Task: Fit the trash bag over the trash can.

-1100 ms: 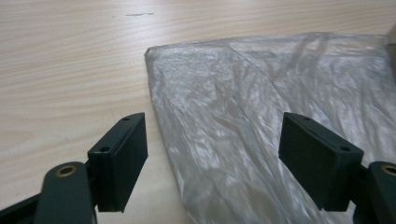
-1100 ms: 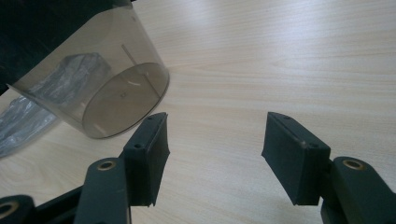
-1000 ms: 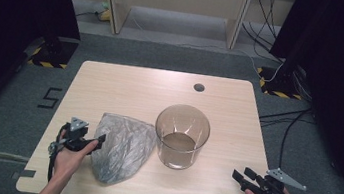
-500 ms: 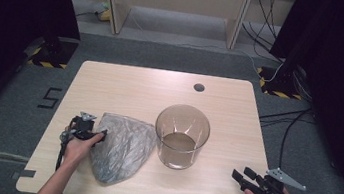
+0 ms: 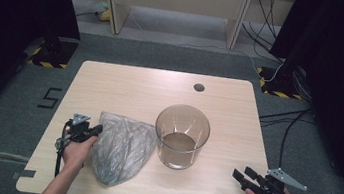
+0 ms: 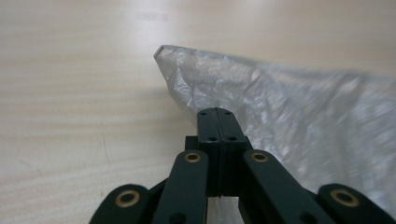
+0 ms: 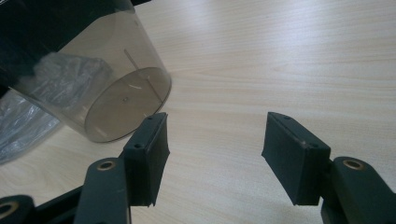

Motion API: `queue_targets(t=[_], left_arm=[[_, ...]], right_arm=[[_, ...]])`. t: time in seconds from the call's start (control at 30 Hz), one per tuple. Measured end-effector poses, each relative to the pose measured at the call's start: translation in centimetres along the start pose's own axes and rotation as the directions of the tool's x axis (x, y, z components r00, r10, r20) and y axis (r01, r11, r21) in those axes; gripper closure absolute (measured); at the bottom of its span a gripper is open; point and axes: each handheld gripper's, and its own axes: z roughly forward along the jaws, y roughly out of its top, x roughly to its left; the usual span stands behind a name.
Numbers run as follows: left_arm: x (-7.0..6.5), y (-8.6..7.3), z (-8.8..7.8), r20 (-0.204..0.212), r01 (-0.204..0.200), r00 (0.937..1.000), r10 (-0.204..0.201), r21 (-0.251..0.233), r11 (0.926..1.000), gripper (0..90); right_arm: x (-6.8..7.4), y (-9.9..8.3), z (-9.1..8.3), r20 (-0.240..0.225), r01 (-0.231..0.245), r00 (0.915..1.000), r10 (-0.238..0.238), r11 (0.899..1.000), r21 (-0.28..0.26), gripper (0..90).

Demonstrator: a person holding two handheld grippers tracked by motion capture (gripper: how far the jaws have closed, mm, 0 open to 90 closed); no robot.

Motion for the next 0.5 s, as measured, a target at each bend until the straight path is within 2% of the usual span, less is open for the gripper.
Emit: queue_targets(t=[0.03,0.07,0.17,0.3,0.33,0.37,0.5], left_arm=[[0.0,0.0,0.0,0.000,0.000,1.0000,0.000,0.000,1.0000,90.0],[-0.6,0.9,-1.1,0.021,0.014,0.9997,-0.012,-0.057,0.9983,90.0],[-2.0,2.6,-2.9,0.044,-0.011,0.9989,0.018,-0.157,0.9876,90.0],[-3.6,4.3,-4.1,0.090,-0.005,0.9955,0.028,-0.242,0.9704,90.0],[-3.6,4.3,-4.1,0.090,-0.005,0.9955,0.028,-0.242,0.9704,90.0],[-4.5,5.2,-4.5,0.113,-0.007,0.9927,0.041,-0.283,0.9590,90.0],[-5.8,6.6,-5.0,0.136,-0.020,0.9882,0.071,-0.349,0.9370,90.0]], right_arm=[[0.0,0.0,0.0,0.000,0.000,1.0000,0.000,1.000,0.000,40.3],[0.0,0.0,0.0,0.001,0.000,1.0000,0.000,1.000,-0.004,40.3],[0.1,0.1,-0.1,0.001,0.000,1.0000,0.000,1.000,-0.008,40.3],[0.1,0.1,-0.2,0.002,-0.001,1.0000,0.001,1.000,-0.011,40.3],[0.1,0.1,-0.2,0.001,-0.002,1.0000,0.002,1.000,-0.011,40.4],[0.1,0.1,-0.2,0.001,-0.003,1.0000,0.003,1.000,-0.011,40.4],[0.0,0.2,-0.2,0.002,-0.002,1.0000,0.002,1.000,-0.014,40.4]])
